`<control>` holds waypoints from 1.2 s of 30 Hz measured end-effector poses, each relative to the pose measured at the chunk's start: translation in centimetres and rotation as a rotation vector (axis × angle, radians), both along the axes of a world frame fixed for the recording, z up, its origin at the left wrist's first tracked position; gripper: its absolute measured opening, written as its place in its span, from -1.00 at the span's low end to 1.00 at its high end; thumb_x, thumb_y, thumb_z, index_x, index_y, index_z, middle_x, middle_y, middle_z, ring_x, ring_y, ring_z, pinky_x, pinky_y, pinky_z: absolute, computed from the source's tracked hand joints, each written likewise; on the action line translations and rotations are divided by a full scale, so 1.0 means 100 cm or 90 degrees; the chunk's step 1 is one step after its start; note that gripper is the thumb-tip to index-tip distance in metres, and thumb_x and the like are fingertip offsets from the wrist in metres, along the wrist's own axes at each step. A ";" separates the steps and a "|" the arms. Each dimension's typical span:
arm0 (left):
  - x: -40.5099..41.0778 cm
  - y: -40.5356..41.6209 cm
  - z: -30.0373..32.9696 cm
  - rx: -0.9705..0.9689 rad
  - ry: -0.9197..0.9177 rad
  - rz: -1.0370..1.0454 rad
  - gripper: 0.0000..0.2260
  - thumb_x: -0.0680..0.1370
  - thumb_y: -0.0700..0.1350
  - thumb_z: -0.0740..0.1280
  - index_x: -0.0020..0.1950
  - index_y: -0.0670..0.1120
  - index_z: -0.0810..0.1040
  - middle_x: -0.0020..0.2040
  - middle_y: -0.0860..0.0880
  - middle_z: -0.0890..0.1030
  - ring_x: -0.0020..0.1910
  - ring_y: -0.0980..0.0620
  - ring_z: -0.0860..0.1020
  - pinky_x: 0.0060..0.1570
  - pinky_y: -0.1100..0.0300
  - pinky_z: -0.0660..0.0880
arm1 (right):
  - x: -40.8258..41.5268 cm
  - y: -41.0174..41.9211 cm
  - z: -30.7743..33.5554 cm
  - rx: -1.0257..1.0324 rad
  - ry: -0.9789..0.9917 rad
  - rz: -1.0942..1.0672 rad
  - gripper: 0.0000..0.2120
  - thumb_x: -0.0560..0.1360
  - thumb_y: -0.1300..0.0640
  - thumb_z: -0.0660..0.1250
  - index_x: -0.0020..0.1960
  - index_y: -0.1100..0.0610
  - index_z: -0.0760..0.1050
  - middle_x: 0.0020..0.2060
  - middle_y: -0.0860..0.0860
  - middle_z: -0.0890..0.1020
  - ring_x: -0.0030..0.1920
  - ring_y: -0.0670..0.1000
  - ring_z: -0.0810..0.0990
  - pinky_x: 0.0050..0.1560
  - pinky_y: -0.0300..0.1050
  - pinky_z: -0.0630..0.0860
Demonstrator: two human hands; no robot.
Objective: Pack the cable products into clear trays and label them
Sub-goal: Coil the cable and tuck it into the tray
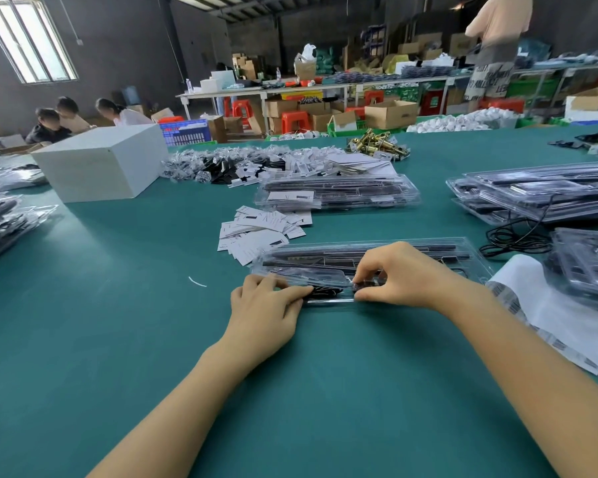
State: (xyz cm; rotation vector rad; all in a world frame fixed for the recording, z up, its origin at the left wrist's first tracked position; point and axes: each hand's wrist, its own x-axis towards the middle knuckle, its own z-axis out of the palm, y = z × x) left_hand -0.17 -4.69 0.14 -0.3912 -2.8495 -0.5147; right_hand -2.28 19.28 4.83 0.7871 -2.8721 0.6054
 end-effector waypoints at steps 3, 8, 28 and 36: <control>0.001 -0.003 0.001 -0.083 0.040 0.004 -0.70 0.64 0.11 0.08 0.32 0.41 0.37 0.23 0.24 0.46 0.29 0.05 0.28 0.26 0.07 0.05 | 0.001 -0.004 0.003 0.033 0.009 -0.013 -0.81 0.41 -0.05 0.47 -0.08 0.05 0.66 -0.14 -0.08 0.64 -0.13 -0.10 0.54 -0.04 -0.12 0.50; 0.005 -0.004 0.002 -0.126 0.086 0.012 -0.73 0.64 0.10 0.07 0.26 0.22 0.48 0.17 0.24 0.57 0.24 0.08 0.44 0.32 0.03 0.11 | 0.003 -0.008 0.005 0.057 0.011 -0.024 -0.84 0.46 0.00 0.42 -0.06 0.08 0.66 -0.12 -0.05 0.65 -0.10 -0.06 0.56 0.00 -0.08 0.50; 0.003 -0.019 0.019 -0.162 0.371 0.064 -0.54 0.29 0.18 0.54 -0.41 -0.12 0.40 -0.44 -0.05 0.44 -0.45 -0.09 0.40 -0.21 0.05 0.24 | 0.004 -0.011 0.009 0.119 -0.010 -0.039 -0.84 0.47 0.00 0.41 -0.06 0.05 0.69 -0.03 -0.11 0.66 -0.01 -0.05 0.57 -0.01 -0.07 0.52; -0.010 -0.031 0.002 0.026 0.066 0.011 -0.62 0.49 0.24 0.31 0.25 0.13 0.57 0.19 0.02 0.45 0.09 -0.05 0.49 0.14 0.04 0.44 | 0.001 -0.006 0.003 0.059 -0.016 -0.017 -0.89 0.44 0.03 0.44 -0.08 0.04 0.69 -0.09 -0.11 0.65 -0.07 -0.08 0.58 -0.03 -0.10 0.51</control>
